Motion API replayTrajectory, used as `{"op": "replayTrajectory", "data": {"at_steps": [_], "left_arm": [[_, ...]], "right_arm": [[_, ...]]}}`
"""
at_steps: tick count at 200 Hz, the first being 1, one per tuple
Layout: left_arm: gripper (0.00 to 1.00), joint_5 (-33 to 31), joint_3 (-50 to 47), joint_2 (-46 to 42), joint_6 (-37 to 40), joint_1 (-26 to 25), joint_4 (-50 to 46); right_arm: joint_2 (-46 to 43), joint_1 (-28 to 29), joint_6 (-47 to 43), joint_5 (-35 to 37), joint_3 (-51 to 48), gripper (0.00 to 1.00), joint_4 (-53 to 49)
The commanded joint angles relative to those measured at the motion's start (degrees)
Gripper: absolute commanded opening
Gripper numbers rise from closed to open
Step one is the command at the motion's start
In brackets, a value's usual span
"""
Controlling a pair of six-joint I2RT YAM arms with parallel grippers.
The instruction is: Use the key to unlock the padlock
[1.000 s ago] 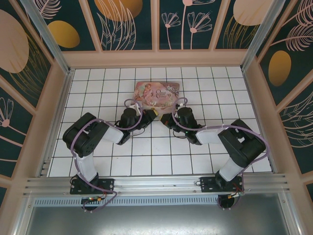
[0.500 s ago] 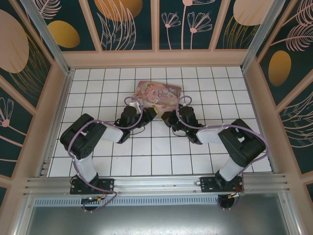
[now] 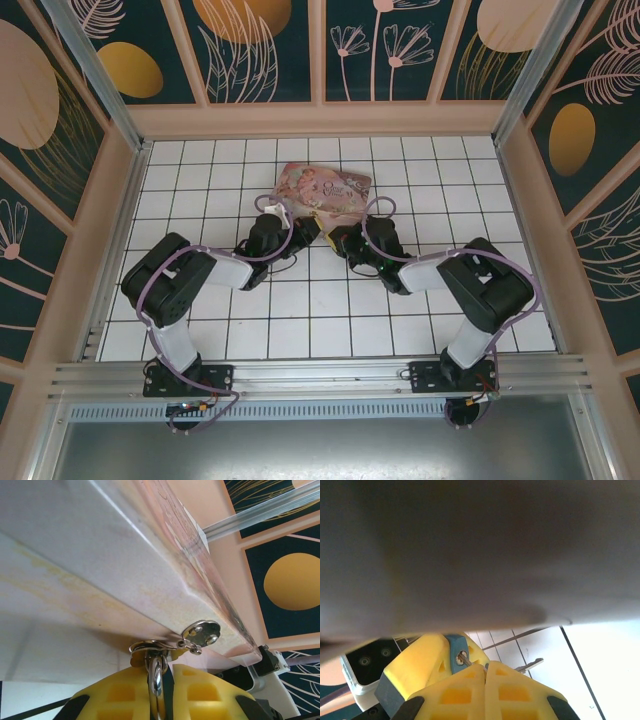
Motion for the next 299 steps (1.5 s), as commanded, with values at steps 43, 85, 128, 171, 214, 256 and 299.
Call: {"op": "replayTrajectory", "data": {"at_steps": [43,85,128,171,214,256,299], "left_arm": [[0.00,-1.79,-0.75,2.12,7.49,-2.42,-13.45],[0.00,-1.20,-0.95,2.87,7.05,-2.42,-12.41],[0.00,2.38,-1.03,3.44,4.12,-2.33,-9.60],[0.00,5.90,-1.65,3.71,-0.77,-2.42,-5.77],[0.00,6.00,-1.30,3.70,-1.16,-2.42,-5.63],[0.00,6.18,-1.21,4.27,-1.11,-2.37,-5.06],[0.00,7.26,-1.45,4.27,-2.47,-2.40,-3.63]], "right_arm": [[-4.84,1.02,0.61,-9.68,2.52,0.00,22.49],[-5.85,0.88,-4.91,-14.76,3.02,0.00,20.26],[-7.03,0.23,-15.55,-19.65,1.46,0.00,19.27],[-7.15,-1.57,-17.20,-21.34,-2.65,0.00,27.54],[-7.06,-2.30,-14.24,-23.66,-2.58,0.00,30.38],[-5.76,-2.23,-3.81,-21.83,-2.32,0.00,36.16],[-5.93,-1.89,-1.35,-22.74,-0.17,0.00,37.03]]}}
